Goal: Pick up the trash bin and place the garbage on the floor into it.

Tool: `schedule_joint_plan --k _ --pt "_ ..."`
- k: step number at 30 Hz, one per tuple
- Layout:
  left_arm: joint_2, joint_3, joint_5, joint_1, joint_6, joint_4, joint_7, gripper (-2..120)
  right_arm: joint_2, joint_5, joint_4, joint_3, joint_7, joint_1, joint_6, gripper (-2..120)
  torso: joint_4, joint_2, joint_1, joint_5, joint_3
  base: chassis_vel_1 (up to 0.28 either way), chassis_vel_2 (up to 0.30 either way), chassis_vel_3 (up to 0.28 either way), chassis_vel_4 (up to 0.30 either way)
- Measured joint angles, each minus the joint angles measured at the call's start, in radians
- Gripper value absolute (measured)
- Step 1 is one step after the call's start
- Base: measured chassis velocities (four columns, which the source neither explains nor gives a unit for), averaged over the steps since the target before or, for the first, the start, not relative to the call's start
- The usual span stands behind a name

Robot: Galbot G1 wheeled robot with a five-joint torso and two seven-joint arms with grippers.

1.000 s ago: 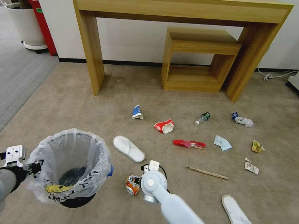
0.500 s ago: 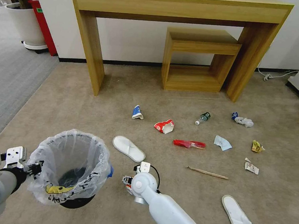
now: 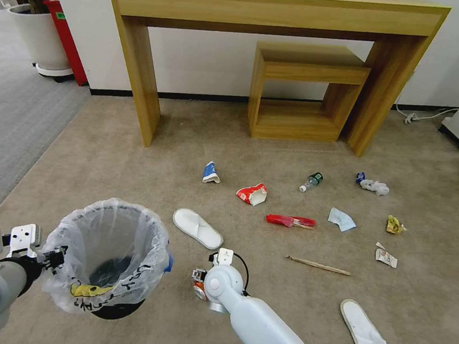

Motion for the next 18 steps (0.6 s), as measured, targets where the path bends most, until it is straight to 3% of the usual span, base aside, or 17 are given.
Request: schedule_joint_plan --k 18 --pt "-0.011 0.004 0.005 0.013 0.000 -0.014 0.002 1 0.022 -0.030 -0.069 -0.005 -0.047 0.007 0.016 100 0.0000 0.000 0.000 0.0000 0.000 0.000 0.000 0.000 0.000"
